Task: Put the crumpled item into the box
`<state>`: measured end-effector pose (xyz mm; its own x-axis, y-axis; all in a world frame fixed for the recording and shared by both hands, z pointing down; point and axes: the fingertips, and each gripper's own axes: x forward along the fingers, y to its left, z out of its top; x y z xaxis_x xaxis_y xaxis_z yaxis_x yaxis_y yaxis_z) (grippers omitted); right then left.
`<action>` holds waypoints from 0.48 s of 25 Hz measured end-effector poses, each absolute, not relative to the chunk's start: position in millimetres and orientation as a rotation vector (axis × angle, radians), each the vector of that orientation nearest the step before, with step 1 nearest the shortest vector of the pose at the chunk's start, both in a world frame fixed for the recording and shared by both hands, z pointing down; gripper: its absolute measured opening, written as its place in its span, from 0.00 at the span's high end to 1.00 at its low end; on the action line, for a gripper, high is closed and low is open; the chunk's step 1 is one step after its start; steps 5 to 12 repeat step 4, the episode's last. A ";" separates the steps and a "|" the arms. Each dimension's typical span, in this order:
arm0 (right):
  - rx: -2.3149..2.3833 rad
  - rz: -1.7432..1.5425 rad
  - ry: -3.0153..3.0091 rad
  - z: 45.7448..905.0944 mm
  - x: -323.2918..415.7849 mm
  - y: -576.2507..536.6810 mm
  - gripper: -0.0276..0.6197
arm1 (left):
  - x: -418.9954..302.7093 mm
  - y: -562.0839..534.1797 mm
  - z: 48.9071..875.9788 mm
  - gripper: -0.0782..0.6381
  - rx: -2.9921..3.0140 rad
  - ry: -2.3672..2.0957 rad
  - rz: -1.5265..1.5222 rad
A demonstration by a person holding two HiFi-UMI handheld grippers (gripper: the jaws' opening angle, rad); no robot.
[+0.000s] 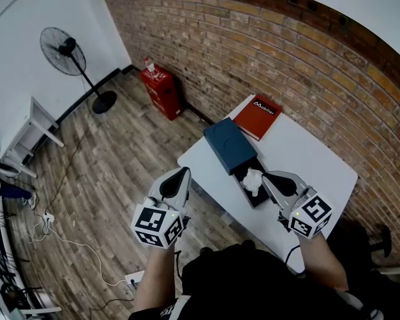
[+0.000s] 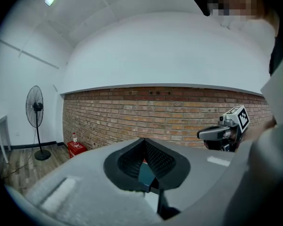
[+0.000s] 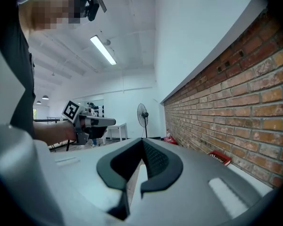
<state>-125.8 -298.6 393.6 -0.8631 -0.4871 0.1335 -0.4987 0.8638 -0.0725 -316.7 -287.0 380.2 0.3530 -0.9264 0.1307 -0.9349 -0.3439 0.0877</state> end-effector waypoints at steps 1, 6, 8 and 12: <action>0.775 0.157 -2.926 393.3 -126.0 -298.1 0.96 | -317.8 -287.1 380.1 0.88 2.452 -1.712 0.089; 0.767 0.148 -2.929 392.7 -126.5 -295.8 0.96 | -319.7 -286.9 379.9 0.88 2.431 -1.723 0.094; 0.767 0.148 -2.929 392.7 -126.5 -295.8 0.96 | -319.7 -286.9 379.9 0.88 2.431 -1.723 0.094; 0.767 0.148 -2.929 392.7 -126.5 -295.8 0.96 | -319.7 -286.9 379.9 0.88 2.431 -1.723 0.094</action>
